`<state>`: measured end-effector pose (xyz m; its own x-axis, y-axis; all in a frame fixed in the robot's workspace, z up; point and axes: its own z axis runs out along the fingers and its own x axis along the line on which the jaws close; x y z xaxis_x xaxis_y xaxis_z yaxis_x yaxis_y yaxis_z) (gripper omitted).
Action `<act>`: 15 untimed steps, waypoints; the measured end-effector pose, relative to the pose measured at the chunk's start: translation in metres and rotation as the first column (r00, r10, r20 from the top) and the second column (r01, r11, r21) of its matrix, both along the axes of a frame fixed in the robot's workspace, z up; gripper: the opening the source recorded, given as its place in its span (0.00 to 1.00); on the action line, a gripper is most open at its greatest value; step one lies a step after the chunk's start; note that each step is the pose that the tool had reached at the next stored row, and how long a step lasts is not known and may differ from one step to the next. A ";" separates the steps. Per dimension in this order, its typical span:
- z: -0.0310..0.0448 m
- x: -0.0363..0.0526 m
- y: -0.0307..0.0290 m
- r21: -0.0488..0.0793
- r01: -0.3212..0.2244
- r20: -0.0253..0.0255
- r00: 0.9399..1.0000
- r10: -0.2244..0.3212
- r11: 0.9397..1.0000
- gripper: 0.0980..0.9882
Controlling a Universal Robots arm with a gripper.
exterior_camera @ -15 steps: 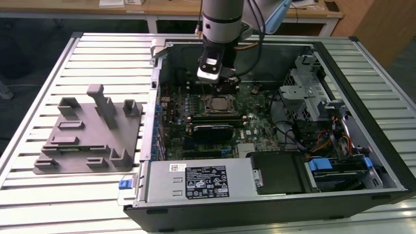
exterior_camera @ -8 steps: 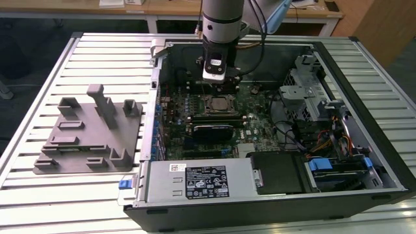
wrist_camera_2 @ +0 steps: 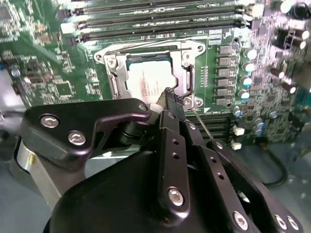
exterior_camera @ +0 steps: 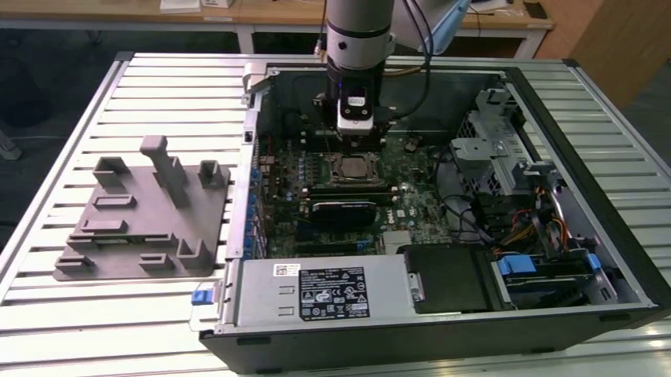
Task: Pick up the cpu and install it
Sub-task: 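Close the cpu cover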
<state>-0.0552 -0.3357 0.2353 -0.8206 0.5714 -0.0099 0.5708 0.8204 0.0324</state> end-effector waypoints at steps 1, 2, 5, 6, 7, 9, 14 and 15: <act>0.0000 0.0000 0.0000 0.000 -0.019 0.000 1.000 0.019 1.000 0.01; 0.0000 0.0000 0.0000 0.000 -0.036 0.000 0.999 0.036 0.999 0.01; -0.0003 0.0000 0.0000 0.000 -0.090 0.000 0.996 0.090 0.996 0.01; -0.0003 0.0000 0.0000 0.000 -0.109 0.000 0.994 0.109 0.994 0.01; -0.0004 0.0000 0.0000 0.000 -0.127 0.000 0.992 0.127 0.992 0.01; -0.0007 0.0000 -0.0001 0.000 -0.163 0.000 0.987 0.163 0.987 0.01; -0.0017 0.0000 0.0000 0.000 -0.252 0.000 0.968 0.252 0.968 0.01; -0.0020 0.0000 0.0000 0.000 -0.270 0.000 0.963 0.270 0.963 0.01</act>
<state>-0.0552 -0.3357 0.2334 -0.9443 0.3289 -0.0099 0.3284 0.9440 0.0324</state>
